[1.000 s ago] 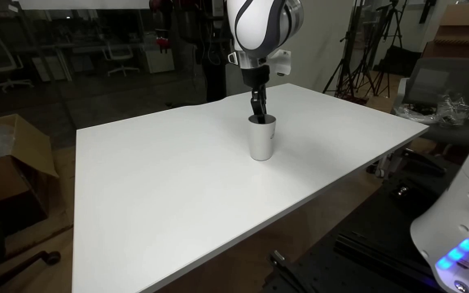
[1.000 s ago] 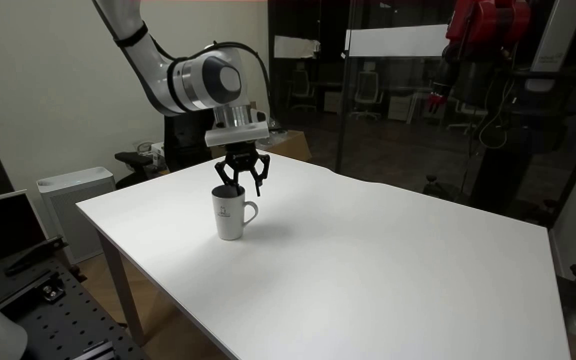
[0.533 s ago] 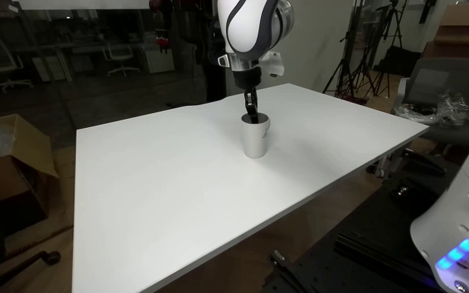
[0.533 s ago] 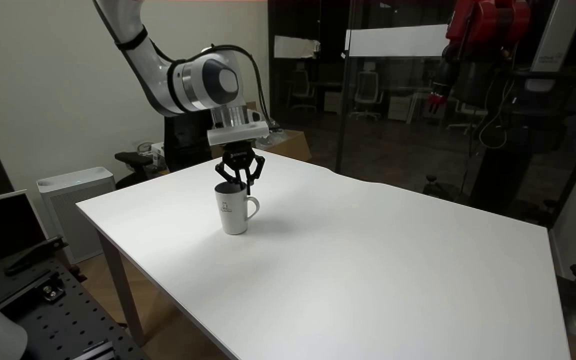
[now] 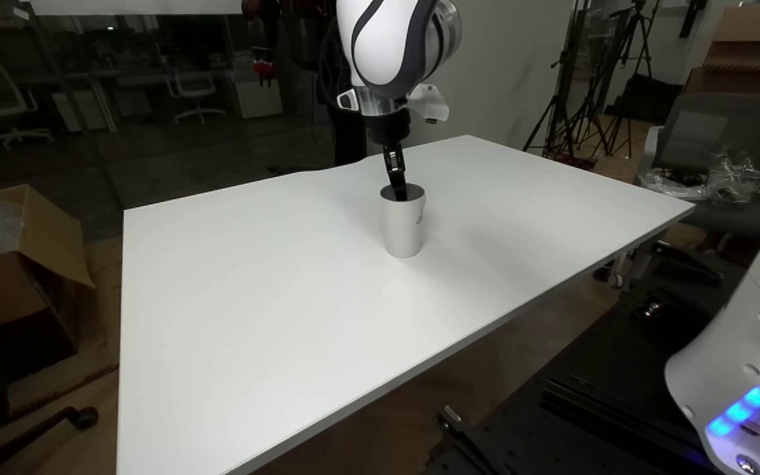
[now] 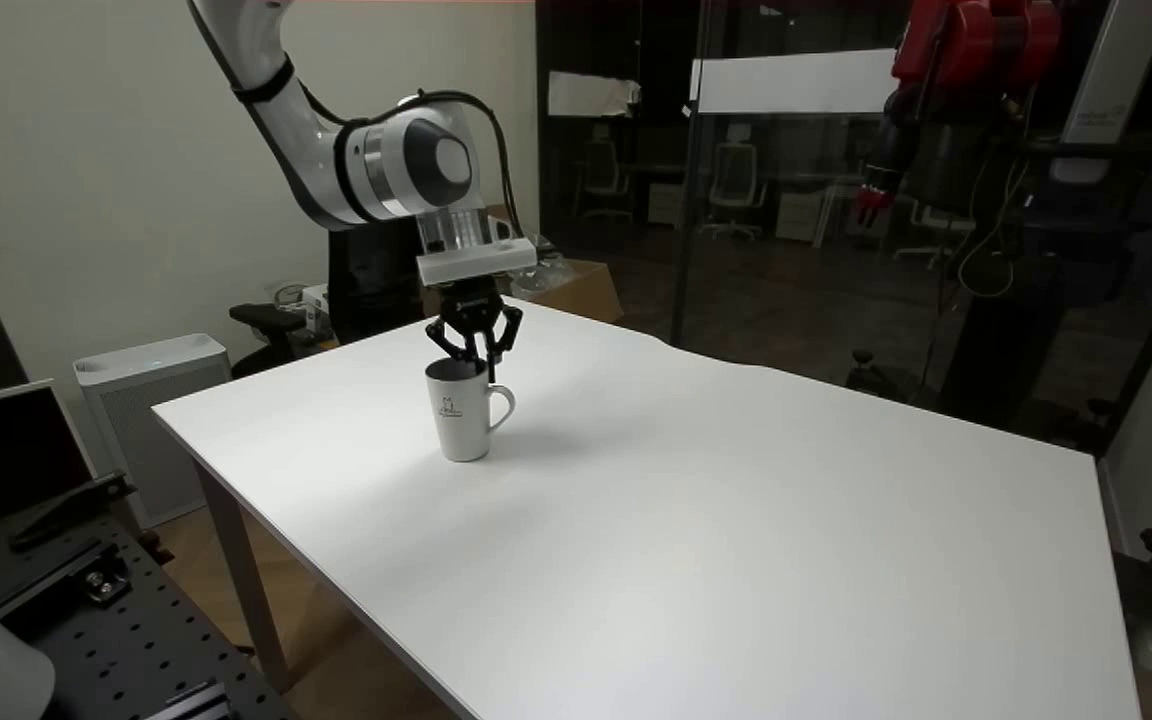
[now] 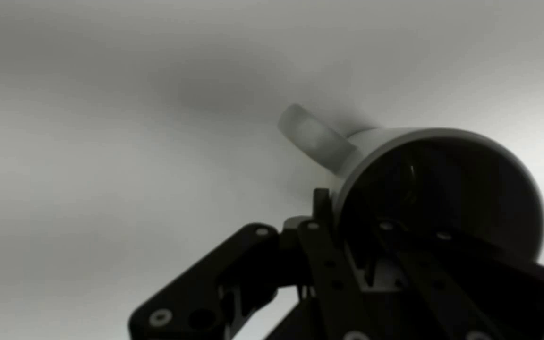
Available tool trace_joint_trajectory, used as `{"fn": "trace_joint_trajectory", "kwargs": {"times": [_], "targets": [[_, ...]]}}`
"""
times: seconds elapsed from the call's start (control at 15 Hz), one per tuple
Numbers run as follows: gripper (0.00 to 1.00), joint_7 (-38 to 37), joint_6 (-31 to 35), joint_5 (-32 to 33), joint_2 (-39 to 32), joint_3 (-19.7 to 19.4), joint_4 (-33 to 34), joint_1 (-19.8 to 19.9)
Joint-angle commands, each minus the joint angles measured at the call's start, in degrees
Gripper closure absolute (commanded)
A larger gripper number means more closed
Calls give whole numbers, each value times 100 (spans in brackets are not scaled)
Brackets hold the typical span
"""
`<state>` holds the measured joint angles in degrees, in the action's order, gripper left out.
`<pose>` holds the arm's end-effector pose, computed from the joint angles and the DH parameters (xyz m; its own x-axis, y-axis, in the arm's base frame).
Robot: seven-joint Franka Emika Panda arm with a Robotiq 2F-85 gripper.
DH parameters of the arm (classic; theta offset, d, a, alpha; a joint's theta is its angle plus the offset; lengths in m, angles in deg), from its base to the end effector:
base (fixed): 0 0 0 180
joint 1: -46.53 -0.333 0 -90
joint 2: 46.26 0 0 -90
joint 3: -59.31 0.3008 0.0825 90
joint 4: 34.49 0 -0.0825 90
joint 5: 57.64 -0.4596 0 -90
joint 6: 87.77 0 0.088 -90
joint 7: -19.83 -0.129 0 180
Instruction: Move the cup to the right
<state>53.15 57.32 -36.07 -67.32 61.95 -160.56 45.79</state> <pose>0.5863 0.0359 0.1111 0.5815 0.7991 -0.1525 0.8135 -0.5690 0.1202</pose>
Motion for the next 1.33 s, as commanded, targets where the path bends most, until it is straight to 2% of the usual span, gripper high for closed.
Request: {"fn": "trace_joint_trajectory", "kwargs": {"times": [0.0,0.47,0.53,0.93,1.0,1.27], "targets": [[97,72,-46,62,-192,51,186,-10],[97,353,7,-91,-184,114,149,71],[88,257,-18,-10,-36,48,58,37],[88,311,-15,-16,-43,61,65,48],[97,313,-15,-16,-43,62,65,49],[97,226,9,-194,7,-28,124,217]]}}
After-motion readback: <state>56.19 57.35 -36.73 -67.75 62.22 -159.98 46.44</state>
